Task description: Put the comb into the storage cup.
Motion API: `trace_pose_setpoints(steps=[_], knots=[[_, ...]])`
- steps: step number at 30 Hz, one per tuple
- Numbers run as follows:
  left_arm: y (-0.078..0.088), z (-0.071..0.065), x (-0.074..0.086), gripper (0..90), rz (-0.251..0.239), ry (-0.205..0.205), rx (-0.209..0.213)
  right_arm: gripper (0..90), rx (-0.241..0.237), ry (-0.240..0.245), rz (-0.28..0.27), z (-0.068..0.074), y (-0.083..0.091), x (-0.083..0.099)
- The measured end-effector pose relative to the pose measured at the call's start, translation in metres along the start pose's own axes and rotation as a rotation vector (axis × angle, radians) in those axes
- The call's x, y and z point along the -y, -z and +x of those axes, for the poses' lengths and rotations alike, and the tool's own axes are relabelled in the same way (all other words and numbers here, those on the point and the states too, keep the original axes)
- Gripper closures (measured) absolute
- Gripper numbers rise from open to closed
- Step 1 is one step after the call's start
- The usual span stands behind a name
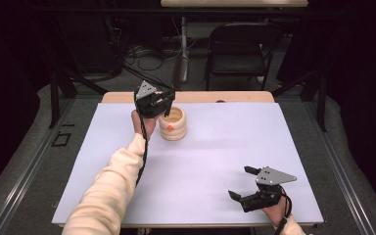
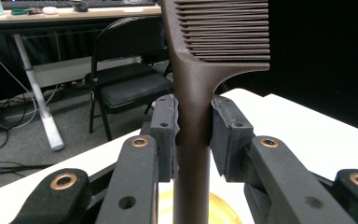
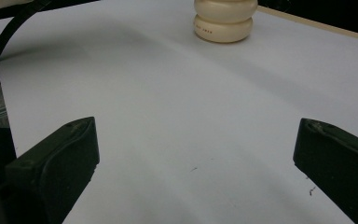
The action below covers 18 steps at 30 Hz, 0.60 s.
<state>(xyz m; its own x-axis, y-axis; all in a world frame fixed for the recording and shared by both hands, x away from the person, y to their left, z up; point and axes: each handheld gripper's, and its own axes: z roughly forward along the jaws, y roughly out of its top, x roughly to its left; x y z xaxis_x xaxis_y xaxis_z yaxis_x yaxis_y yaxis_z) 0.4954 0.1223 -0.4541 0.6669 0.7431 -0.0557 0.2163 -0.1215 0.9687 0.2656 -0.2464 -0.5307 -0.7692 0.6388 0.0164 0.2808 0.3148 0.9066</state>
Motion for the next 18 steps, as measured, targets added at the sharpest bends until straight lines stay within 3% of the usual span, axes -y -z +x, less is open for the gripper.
trace_pose_setpoints(steps=[18], knots=[[-0.0092, 0.0015, 0.0086, 72.0, 0.038, 0.005, 0.004, 0.0, -0.001, -0.002, -0.002, 0.0003, 0.0002, 0.0]])
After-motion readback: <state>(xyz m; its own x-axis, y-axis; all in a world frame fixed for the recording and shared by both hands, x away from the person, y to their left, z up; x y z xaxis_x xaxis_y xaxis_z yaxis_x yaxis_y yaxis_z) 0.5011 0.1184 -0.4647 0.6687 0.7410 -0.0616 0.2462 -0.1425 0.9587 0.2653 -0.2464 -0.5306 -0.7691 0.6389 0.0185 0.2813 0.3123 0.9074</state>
